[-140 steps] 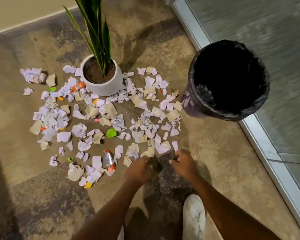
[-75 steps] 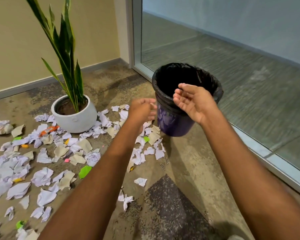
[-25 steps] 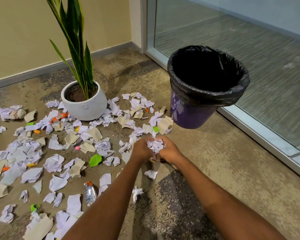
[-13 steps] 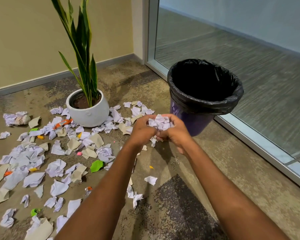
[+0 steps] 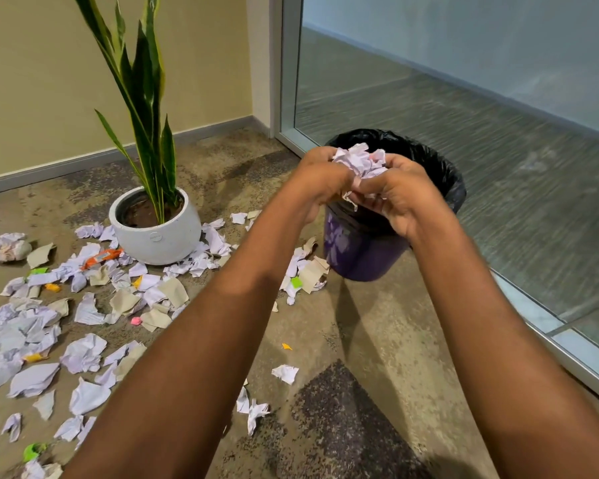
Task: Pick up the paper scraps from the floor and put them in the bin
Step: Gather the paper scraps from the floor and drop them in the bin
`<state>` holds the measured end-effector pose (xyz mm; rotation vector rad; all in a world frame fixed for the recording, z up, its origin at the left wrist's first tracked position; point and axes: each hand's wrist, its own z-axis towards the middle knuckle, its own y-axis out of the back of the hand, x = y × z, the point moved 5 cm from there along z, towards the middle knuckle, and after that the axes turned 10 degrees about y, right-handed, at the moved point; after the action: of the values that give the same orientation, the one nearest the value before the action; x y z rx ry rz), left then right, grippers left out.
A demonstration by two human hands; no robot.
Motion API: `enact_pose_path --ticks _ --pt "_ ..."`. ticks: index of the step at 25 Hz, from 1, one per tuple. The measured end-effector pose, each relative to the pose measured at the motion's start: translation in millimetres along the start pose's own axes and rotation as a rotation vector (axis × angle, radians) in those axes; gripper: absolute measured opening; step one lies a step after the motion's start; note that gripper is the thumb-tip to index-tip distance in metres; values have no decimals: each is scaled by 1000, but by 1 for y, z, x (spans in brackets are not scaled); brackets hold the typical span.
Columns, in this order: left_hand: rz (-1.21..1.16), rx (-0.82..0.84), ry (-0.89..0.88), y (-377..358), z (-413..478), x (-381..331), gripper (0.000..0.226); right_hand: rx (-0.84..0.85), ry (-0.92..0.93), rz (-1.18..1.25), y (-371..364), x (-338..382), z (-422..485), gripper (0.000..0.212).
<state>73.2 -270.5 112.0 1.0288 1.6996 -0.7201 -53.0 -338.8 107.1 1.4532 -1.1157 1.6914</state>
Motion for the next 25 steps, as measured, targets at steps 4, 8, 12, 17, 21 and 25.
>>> enact_pose_path --ticks 4,8,12,17,21,25 --pt "-132 76 95 -22 15 -8 30 -126 -98 11 22 -1 23 27" --pt "-212 63 138 -28 19 -2 28 -206 -165 32 38 -9 36 25" --pt "-278 47 113 -16 19 7 40 -208 -136 -79 36 -6 30 13" --pt "-195 7 69 22 4 26 35 -217 24 -70 20 -6 5 16" --pt "36 -7 153 67 -19 75 31 -20 63 -110 -12 -35 -31 17" --pt "532 20 336 108 -51 155 28 299 -159 -342 -38 -115 -74 22"
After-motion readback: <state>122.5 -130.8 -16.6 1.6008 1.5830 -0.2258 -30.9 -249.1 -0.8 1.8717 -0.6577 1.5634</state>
